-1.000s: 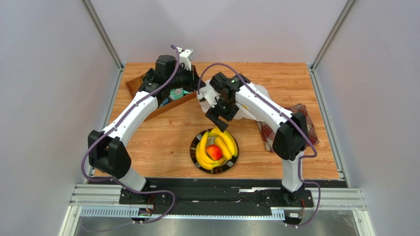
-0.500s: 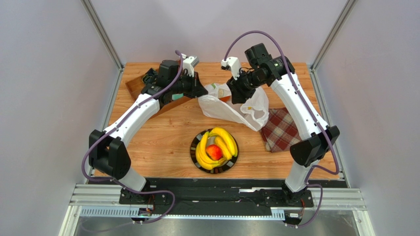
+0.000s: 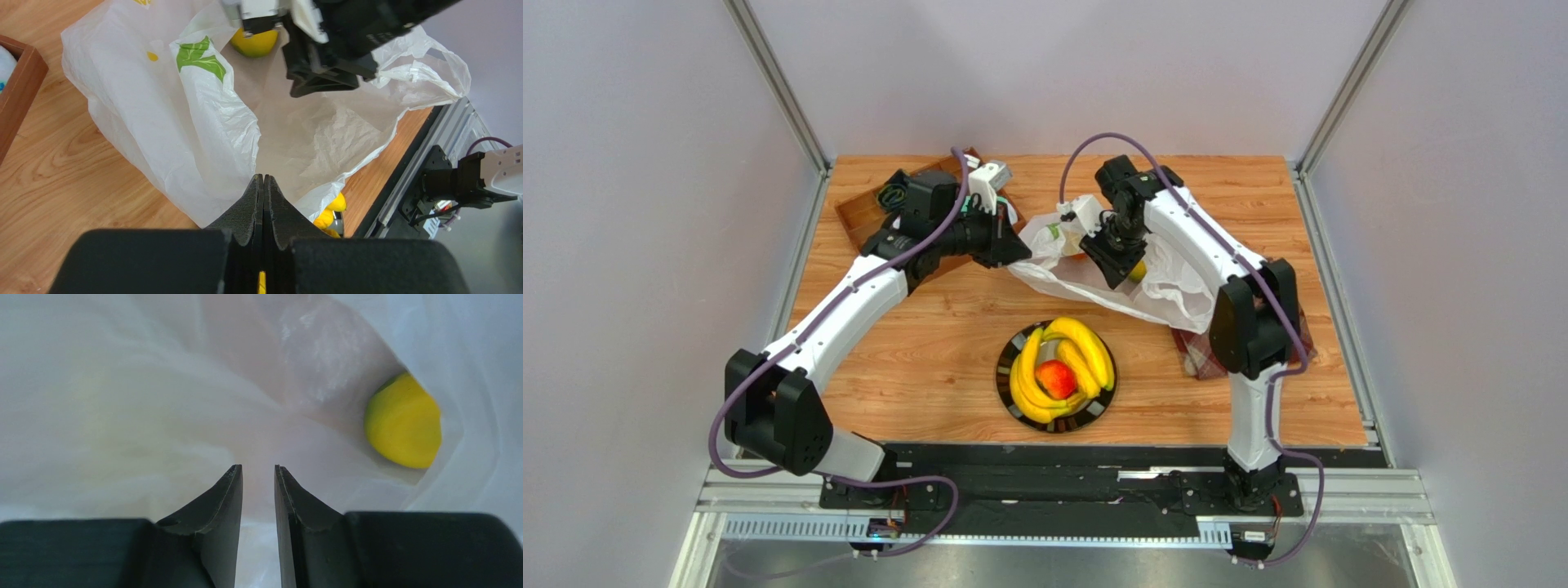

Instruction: Take the fake fruits out of the plastic bag

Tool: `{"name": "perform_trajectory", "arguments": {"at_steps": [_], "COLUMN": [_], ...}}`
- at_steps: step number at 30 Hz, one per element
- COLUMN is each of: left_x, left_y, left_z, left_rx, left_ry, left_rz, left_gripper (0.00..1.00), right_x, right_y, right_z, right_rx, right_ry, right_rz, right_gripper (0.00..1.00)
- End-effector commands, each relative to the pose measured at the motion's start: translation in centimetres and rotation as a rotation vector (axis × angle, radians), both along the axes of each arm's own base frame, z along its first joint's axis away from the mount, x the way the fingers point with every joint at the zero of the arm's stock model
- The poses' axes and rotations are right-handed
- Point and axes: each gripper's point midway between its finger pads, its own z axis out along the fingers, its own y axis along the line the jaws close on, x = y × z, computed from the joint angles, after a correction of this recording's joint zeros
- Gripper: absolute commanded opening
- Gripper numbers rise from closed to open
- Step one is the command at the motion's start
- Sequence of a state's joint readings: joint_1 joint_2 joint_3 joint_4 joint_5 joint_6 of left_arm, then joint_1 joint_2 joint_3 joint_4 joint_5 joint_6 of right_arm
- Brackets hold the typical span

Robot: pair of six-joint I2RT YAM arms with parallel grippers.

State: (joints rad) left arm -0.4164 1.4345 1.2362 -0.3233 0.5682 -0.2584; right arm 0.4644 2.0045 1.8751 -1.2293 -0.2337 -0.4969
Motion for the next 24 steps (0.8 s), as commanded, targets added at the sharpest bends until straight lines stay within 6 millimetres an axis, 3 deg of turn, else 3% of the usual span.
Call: {"name": "perform_trajectory", "arguments": {"at_steps": [1, 3, 4, 8, 9, 13, 20, 24], "left_x": [-0.4, -0.4, -0.3, -0.2, -0.1, 0.1, 0.5, 0.8], "left_y": [0.0, 0.0, 0.0, -0.1, -0.1, -0.4, -0.6, -0.8], "left_z": [1.3, 1.2, 1.2, 0.8, 0.7, 0.6, 0.2, -0.2], "left_rx": [-0.003, -0.002, -0.001, 0.001, 0.001, -0.005, -0.008, -0.010], "left_ry": [-0.065, -0.065, -0.066, -0.057, -0.056, -0.044, -0.028, -0.012], "left_rz": [-0.030, -0.031, -0.032, -0.032, -0.032, -0.032, -0.032, -0.031], "left_gripper": [0.00, 0.00, 0.00, 0.00, 0.00, 0.00, 0.00, 0.00], "right_x": [6.0, 7.5, 8.6, 10.5, 10.7, 11.3, 13.1, 15.2], "right_y": [-1.1, -2.0, -3.3, -5.1, -5.6, -6.8, -6.5, -5.1], "right_z": [-1.1, -2.0, -1.8, -2.8, -3.4, -5.0, -8.2, -7.1], "right_rx": [-0.111, -0.159, -0.215, -0.268, -0.280, -0.334, -0.339, -0.238], "right_ry": [-0.158, -0.185, -0.224, -0.258, -0.247, -0.237, -0.238, -0.336], "right_rz": [-0.057, -0.085, -0.115, -0.165, -0.175, -0.198, -0.200, -0.218], "right_gripper": [0.39, 0.53, 0.58, 0.74, 0.92, 0.94, 0.94, 0.93]}}
